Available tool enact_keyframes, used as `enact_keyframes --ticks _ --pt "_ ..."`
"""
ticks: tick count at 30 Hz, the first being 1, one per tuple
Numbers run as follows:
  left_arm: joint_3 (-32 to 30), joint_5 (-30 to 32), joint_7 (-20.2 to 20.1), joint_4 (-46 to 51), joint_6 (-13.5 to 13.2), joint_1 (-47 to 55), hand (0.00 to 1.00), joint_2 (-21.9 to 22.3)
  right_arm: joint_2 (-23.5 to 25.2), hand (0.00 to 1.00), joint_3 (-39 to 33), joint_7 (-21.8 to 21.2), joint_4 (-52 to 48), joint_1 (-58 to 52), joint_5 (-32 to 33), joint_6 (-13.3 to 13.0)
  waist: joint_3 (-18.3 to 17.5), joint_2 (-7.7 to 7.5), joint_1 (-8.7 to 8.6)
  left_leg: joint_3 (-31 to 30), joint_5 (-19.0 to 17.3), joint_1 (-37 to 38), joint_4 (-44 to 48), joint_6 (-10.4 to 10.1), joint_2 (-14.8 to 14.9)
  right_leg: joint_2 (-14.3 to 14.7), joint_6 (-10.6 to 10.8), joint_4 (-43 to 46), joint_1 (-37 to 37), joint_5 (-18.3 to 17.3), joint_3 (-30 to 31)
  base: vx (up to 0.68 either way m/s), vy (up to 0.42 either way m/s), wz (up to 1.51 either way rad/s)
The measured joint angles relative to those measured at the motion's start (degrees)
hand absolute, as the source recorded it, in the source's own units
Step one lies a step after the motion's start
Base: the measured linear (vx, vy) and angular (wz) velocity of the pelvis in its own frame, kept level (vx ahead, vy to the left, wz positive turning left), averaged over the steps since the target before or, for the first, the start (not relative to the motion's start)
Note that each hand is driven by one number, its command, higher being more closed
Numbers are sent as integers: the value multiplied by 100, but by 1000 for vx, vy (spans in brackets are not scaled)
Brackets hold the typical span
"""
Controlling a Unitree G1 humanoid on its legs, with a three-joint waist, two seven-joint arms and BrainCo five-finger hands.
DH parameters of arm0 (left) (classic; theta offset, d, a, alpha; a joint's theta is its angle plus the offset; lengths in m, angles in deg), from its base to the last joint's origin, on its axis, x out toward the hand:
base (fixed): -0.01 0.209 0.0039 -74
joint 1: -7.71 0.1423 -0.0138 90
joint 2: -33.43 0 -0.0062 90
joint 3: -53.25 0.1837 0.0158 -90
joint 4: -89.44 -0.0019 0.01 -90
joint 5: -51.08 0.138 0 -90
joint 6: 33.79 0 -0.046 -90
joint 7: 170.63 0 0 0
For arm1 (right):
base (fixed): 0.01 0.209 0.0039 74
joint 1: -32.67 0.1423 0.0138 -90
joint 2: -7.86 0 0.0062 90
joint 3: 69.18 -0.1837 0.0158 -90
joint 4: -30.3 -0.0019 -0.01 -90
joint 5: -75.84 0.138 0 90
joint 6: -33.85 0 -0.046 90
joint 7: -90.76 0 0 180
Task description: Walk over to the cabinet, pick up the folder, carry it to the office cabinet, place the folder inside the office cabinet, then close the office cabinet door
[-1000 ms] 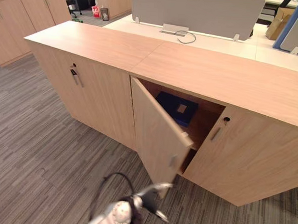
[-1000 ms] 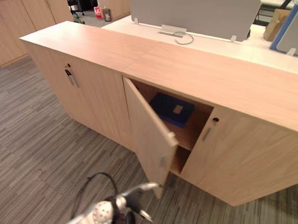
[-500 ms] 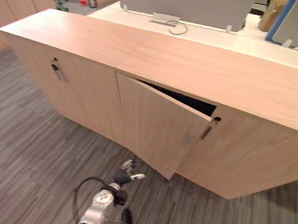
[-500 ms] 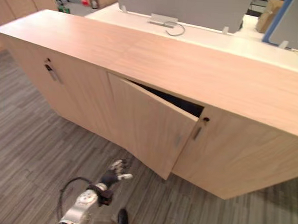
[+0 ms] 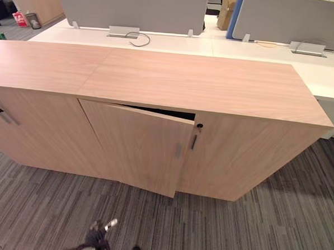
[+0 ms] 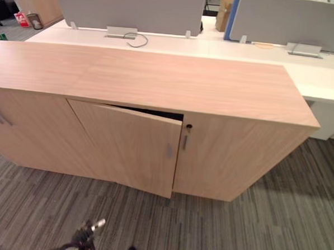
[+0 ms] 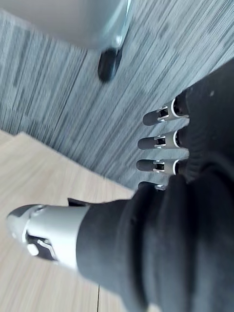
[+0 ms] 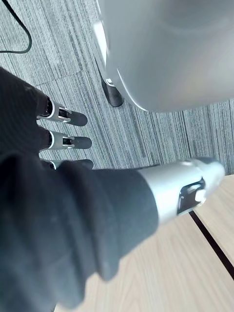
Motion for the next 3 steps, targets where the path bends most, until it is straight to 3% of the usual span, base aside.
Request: enact_keyframes --ticks 3 --pt "-396 -169 -128 -41 50 168 0 36 64 0 -164 -6 2 -132 2 -7 -37 -55 42 -7 159 341 -377 10 -60 -17 9 -75 197 15 -15 -5 28 2"
